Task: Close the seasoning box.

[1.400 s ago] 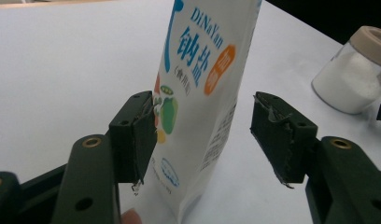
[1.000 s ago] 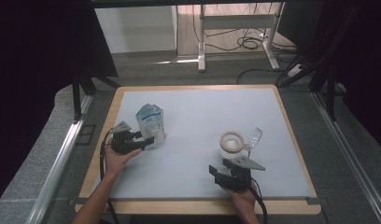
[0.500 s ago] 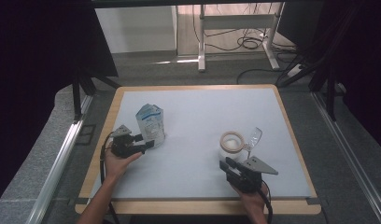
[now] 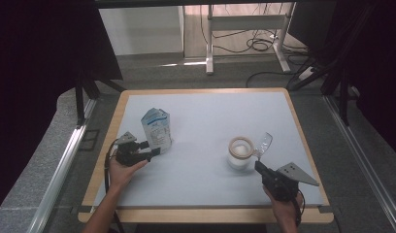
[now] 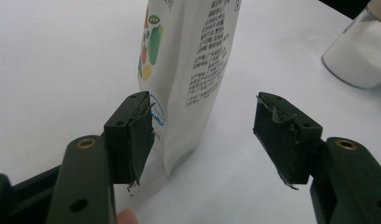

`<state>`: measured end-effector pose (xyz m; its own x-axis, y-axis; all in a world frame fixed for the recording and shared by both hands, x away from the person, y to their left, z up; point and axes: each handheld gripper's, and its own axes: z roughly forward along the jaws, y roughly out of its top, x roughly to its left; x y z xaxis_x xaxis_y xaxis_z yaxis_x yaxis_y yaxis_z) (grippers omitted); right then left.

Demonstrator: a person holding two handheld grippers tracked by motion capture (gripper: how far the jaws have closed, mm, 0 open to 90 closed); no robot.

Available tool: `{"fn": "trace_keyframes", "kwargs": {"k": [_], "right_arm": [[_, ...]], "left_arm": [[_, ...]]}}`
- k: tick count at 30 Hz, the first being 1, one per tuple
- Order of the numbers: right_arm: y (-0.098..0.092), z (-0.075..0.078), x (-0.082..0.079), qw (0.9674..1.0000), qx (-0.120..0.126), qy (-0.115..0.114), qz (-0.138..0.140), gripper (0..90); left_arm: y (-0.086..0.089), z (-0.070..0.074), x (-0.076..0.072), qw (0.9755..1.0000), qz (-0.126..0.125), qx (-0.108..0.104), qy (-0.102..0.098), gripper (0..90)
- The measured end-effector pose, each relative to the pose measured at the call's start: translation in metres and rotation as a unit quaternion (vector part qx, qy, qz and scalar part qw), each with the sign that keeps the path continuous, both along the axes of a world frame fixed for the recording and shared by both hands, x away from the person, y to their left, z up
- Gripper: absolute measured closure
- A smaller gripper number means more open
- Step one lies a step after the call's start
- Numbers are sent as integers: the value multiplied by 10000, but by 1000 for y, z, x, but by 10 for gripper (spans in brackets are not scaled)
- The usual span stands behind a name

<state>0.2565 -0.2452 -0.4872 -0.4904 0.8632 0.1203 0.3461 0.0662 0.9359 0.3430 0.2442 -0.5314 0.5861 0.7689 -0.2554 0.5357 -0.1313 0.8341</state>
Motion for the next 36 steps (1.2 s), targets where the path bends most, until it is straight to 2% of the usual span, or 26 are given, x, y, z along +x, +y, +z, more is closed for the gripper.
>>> {"fn": "trace_keyframes", "kwargs": {"k": [7,11,24,36], "right_arm": [[-23,0,7,9991,37,-1,-418,898],[-33,-2,15,9984,110,47,-554,899],[-27,16,31,9982,155,-219,-539,898],[-27,22,37,9978,284,-305,-519,898]], "left_arm": [[-2,-1,-1,10000,-36,20,8,373],[-3,-2,-2,10000,-36,63,30,373],[-4,-5,-3,9999,-65,77,66,372],[-7,-5,-2,9999,-36,88,99,367]]}}
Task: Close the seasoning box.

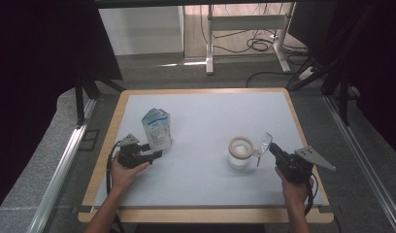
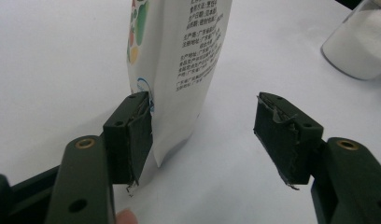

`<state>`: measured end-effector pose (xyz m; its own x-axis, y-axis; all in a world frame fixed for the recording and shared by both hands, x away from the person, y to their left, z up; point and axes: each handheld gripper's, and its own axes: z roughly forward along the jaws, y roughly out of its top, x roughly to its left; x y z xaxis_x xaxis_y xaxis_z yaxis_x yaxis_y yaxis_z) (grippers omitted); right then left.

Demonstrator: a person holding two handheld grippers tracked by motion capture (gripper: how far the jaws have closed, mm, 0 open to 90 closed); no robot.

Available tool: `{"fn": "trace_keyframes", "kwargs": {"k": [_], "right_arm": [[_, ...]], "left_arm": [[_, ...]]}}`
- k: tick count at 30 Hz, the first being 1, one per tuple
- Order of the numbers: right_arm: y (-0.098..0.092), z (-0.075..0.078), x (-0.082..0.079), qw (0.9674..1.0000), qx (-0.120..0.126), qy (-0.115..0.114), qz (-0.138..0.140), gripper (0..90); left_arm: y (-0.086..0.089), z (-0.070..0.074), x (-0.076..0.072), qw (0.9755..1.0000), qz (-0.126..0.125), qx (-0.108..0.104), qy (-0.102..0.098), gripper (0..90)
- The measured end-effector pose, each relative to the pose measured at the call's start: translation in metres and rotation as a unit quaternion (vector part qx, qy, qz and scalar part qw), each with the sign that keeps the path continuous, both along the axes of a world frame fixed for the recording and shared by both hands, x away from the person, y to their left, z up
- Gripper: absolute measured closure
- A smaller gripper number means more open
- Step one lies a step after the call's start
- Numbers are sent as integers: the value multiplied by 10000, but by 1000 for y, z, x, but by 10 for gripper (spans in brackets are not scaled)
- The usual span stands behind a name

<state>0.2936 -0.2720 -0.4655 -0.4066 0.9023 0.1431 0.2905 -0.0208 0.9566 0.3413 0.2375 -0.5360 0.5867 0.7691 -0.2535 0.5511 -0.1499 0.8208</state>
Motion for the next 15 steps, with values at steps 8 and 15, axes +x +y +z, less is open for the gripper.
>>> {"fn": "trace_keyframes", "kwargs": {"k": [8,15], "right_arm": [[3,2,0,10000,-31,-53,56,898],[5,5,-1,9999,-36,-107,74,897]], "left_arm": [[0,0,1,10000,7,-15,3,367],[1,-1,0,10000,-4,-33,14,367]]}}
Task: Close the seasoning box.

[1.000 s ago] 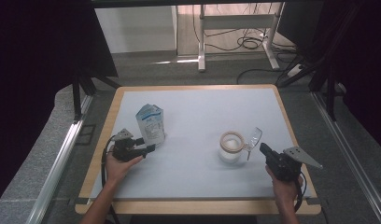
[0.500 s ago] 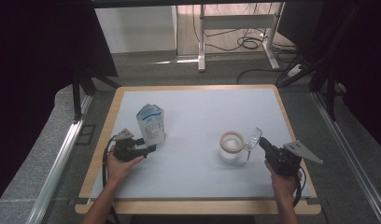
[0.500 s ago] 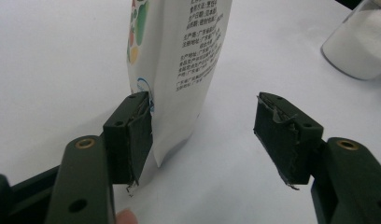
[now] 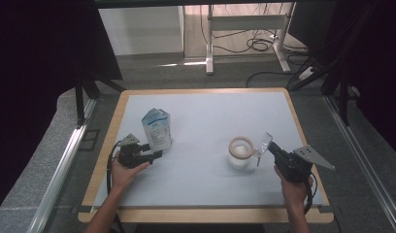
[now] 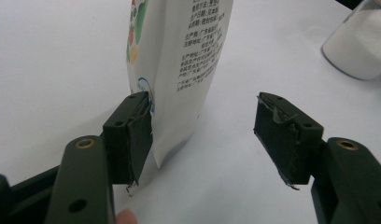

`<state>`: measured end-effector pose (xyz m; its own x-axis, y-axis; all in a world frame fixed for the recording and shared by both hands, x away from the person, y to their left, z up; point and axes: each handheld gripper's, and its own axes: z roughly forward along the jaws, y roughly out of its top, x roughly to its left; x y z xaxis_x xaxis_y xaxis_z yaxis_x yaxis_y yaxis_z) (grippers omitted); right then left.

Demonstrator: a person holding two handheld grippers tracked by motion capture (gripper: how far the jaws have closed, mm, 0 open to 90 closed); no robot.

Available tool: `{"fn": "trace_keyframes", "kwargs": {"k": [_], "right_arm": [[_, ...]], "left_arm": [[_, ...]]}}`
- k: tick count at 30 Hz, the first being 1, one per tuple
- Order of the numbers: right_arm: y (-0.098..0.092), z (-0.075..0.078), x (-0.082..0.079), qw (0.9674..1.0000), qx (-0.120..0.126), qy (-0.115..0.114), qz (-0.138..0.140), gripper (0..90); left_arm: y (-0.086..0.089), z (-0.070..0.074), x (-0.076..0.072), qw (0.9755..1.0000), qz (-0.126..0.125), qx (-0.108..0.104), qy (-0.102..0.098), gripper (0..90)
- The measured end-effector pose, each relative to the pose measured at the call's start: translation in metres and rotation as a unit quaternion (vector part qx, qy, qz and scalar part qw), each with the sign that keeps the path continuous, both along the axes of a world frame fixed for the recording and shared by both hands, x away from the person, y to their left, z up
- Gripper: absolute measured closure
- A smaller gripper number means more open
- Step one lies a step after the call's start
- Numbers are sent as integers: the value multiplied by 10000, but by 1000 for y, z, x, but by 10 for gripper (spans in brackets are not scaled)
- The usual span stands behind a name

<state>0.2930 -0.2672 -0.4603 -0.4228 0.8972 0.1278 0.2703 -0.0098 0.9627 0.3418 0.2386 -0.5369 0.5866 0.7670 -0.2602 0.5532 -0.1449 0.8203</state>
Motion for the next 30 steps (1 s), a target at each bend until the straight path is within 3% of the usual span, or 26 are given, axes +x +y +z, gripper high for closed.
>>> {"fn": "trace_keyframes", "kwargs": {"k": [19,30], "right_arm": [[23,2,5,9996,-105,-37,256,897],[48,-5,12,9961,-269,148,833,897]], "left_arm": [[3,0,-4,10000,16,-12,-10,367],[4,-1,-5,10000,27,-20,-6,368]]}}
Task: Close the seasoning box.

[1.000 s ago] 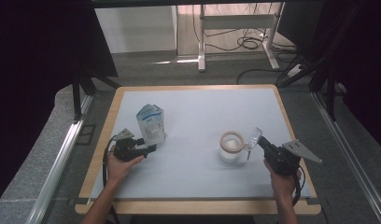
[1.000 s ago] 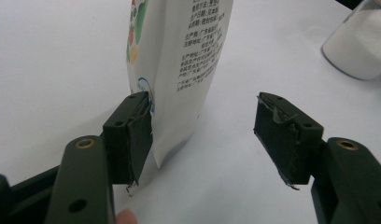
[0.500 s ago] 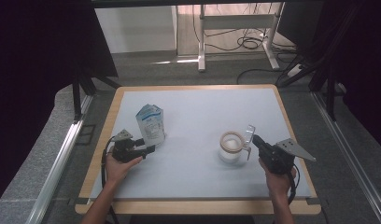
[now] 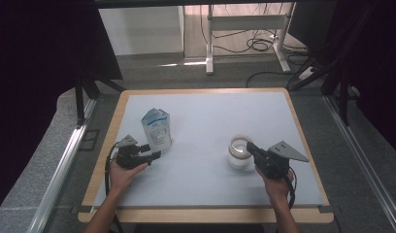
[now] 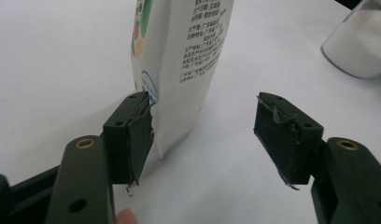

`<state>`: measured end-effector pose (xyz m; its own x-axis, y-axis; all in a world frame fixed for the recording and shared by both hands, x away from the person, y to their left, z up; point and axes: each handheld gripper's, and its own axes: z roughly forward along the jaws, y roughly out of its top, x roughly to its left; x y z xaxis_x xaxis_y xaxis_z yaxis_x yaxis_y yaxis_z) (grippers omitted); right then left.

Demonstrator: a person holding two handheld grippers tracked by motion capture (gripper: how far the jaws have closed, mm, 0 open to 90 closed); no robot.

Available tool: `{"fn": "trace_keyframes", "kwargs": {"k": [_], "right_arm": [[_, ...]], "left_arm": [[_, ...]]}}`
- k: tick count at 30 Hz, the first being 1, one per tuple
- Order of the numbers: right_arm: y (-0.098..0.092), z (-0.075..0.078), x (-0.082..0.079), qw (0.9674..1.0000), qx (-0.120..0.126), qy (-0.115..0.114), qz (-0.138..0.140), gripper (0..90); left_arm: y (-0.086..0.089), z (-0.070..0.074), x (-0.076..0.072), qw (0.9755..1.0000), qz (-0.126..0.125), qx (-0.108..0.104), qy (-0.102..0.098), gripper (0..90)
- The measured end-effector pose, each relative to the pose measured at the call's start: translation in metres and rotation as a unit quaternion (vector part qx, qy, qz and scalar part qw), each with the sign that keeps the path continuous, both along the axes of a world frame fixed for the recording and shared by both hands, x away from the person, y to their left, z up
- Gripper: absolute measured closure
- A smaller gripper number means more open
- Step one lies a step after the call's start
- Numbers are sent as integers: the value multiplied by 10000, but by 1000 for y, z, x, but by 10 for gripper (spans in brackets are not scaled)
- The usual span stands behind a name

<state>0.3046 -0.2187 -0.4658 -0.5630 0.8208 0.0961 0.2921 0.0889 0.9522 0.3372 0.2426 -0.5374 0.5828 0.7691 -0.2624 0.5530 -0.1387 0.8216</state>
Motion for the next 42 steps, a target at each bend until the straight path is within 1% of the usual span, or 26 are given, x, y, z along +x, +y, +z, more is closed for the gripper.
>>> {"fn": "trace_keyframes", "kwargs": {"k": [3,8,15,18,24,27,30,34,36,39,41,42], "right_arm": [[1,0,0,10000,-7,6,32,897],[-4,1,-1,10000,35,-1,-14,895],[-16,2,-1,9999,94,11,-136,871],[-22,2,-1,9998,100,17,-175,828],[-39,-1,2,9992,126,77,-366,740],[-47,-4,4,9988,121,137,-457,702],[-55,-9,6,9977,57,210,-636,649],[-66,-17,11,9961,32,362,-800,587],[-71,-22,14,9957,-3,451,-814,557],[-77,-31,19,9947,-205,572,-825,503],[-80,-38,23,9933,-313,744,-823,477],[-81,-41,24,9922,-350,820,-868,470]], "left_arm": [[0,0,0,10000,0,2,5,367],[0,0,0,10000,18,-18,15,367],[0,0,-1,10000,17,-9,10,367],[0,0,-2,10000,19,-16,3,367],[2,1,-3,10000,46,-26,-11,367],[2,0,-2,10000,36,-21,-1,367],[1,0,-2,10000,15,-8,15,367],[1,0,-3,10000,11,-11,14,367],[1,0,-3,10000,19,-20,12,367],[1,0,-3,10000,-4,-8,19,367],[1,0,-3,10000,-17,2,28,367],[0,-1,-3,10000,-17,8,25,367]]}}
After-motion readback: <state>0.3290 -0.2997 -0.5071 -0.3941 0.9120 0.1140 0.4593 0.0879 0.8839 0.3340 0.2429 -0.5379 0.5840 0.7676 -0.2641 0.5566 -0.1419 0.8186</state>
